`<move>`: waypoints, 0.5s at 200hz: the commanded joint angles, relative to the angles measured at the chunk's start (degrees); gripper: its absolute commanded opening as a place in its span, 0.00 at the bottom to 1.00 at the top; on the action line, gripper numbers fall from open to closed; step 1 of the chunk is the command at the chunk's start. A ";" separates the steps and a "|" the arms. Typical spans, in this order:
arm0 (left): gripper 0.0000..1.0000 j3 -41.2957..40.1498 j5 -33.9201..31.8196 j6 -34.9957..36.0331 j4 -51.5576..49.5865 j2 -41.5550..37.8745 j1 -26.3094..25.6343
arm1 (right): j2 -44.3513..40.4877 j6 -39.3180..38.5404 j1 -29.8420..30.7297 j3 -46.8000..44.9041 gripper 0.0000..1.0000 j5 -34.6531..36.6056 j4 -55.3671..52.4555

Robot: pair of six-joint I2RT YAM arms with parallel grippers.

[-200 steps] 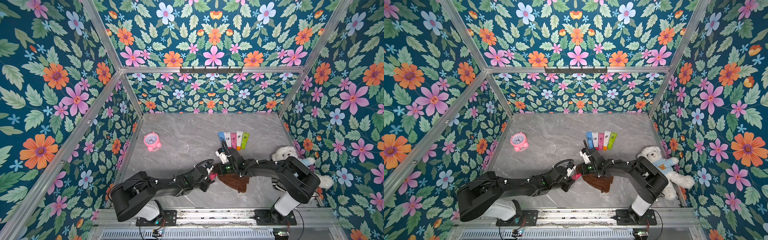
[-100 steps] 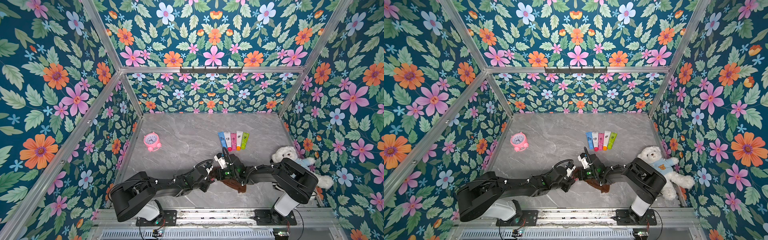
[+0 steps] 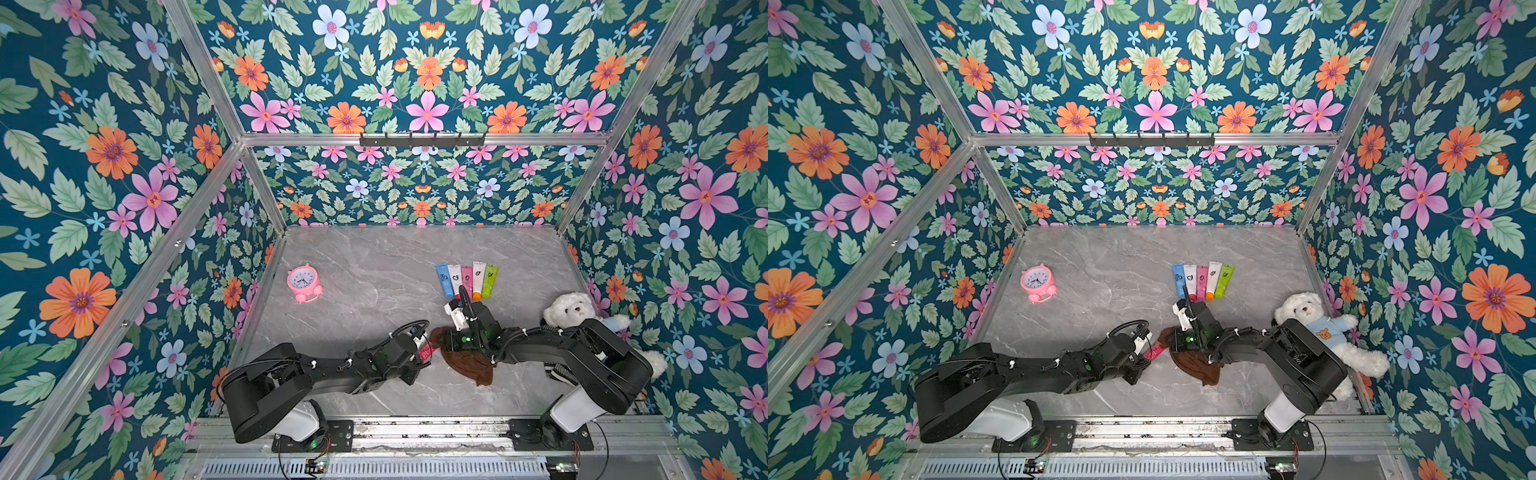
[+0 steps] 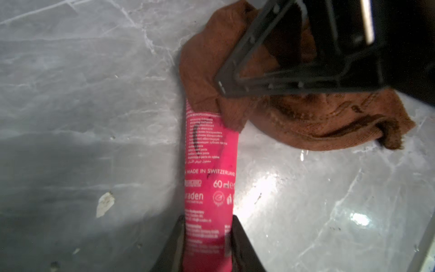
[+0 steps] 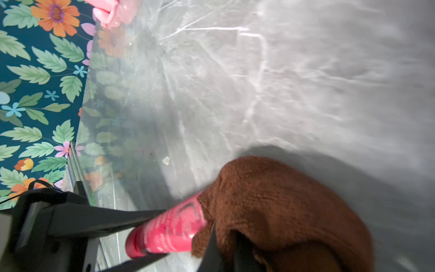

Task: Wipe the surface of the toothpaste tube
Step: Wipe the dirt from the toothpaste tube.

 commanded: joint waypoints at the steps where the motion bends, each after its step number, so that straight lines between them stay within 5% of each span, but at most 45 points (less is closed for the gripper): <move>1: 0.00 -0.32 -1.65 -0.43 -3.93 0.39 0.02 | 1.87 3.83 3.98 -0.50 0.00 -3.86 -3.92; 59: 0.00 -0.70 -2.20 -0.52 -3.73 -0.31 0.03 | 5.22 9.50 10.58 -1.62 0.00 -4.24 0.99; 100: 0.00 -1.55 -3.19 -0.87 -3.63 -1.93 -0.34 | 4.88 5.81 -1.72 -7.25 0.00 -2.69 -0.99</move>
